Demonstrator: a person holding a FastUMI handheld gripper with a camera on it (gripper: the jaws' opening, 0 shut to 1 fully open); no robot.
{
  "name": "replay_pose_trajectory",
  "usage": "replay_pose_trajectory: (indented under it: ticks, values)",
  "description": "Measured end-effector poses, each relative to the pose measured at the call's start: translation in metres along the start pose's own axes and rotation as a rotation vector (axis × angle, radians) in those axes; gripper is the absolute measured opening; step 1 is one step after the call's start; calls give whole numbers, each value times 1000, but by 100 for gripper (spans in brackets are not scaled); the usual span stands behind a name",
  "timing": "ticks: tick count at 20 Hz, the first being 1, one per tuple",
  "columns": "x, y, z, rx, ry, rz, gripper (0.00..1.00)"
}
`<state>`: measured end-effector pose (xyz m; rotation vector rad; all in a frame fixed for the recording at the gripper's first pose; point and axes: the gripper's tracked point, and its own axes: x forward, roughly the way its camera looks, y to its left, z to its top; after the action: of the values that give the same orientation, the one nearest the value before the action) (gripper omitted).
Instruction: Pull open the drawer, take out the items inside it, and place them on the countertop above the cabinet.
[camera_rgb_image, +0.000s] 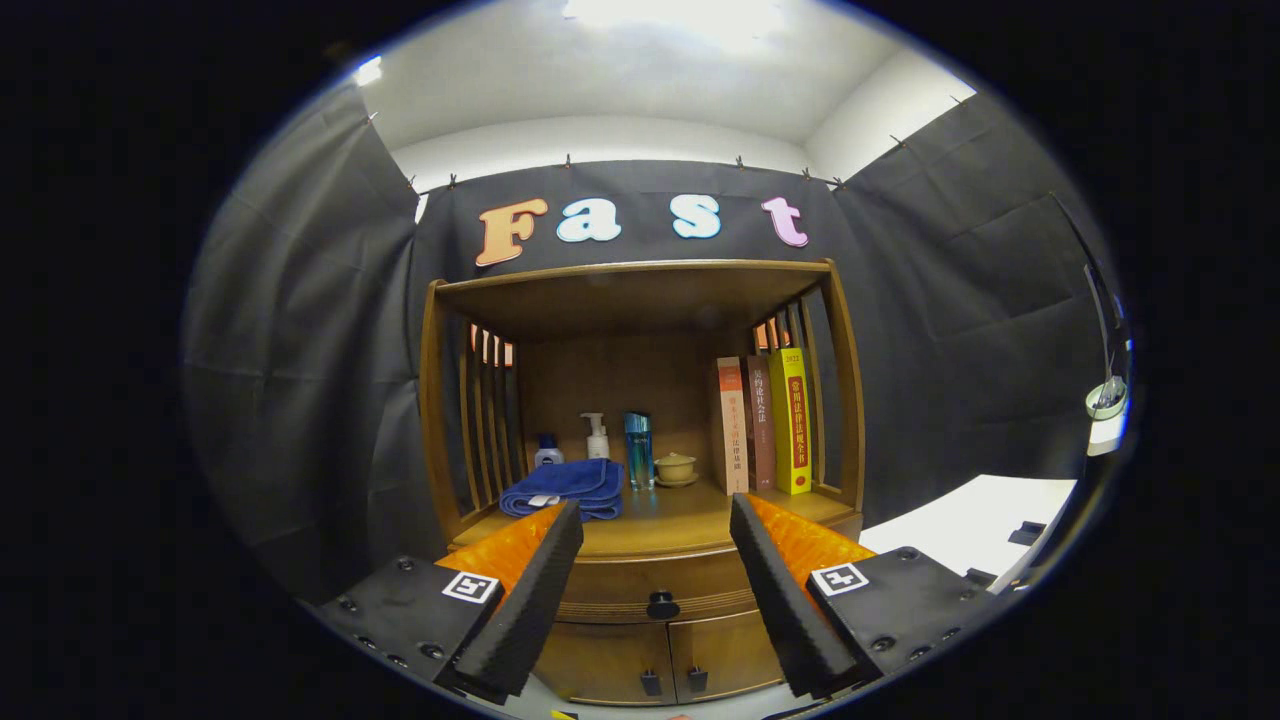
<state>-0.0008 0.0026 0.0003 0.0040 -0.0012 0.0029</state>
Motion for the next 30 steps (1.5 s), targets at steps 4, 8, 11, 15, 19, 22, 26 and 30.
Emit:
replay_pose_trajectory:
  ticks: [4,8,11,15,19,22,26,30]
  values:
    - [0,-1,-2,2,4,-2,98]
    - [1,0,-3,1,7,0,98]
    - [1,2,-5,-1,10,3,98]
    - [2,2,-7,3,17,4,98]
    - [2,0,-8,2,18,1,98]
    - [2,0,-9,3,17,0,98]
    - [2,1,-9,4,17,2,98]
    - [3,5,-15,0,18,5,98]
